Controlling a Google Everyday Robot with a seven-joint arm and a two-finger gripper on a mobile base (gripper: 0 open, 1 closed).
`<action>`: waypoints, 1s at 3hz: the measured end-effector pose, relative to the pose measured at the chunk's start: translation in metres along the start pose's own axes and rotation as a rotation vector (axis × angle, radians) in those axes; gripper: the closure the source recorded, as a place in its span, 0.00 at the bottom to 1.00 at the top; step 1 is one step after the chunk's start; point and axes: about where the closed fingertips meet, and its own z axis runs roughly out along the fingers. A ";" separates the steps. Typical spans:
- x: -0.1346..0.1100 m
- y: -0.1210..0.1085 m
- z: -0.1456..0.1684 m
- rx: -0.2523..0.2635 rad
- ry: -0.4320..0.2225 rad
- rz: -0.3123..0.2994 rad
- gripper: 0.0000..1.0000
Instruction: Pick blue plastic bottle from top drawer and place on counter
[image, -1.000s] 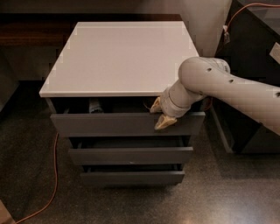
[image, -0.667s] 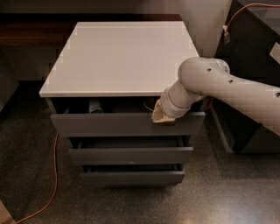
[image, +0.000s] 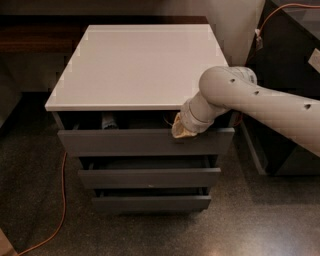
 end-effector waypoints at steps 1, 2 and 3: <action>0.001 -0.002 -0.003 0.025 0.011 -0.010 0.70; 0.000 0.004 -0.008 0.034 0.019 -0.022 0.47; -0.002 0.009 -0.003 0.060 0.036 -0.047 0.15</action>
Offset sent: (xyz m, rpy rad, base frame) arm -0.0150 -0.0081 0.0104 -0.0250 -0.0625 0.0054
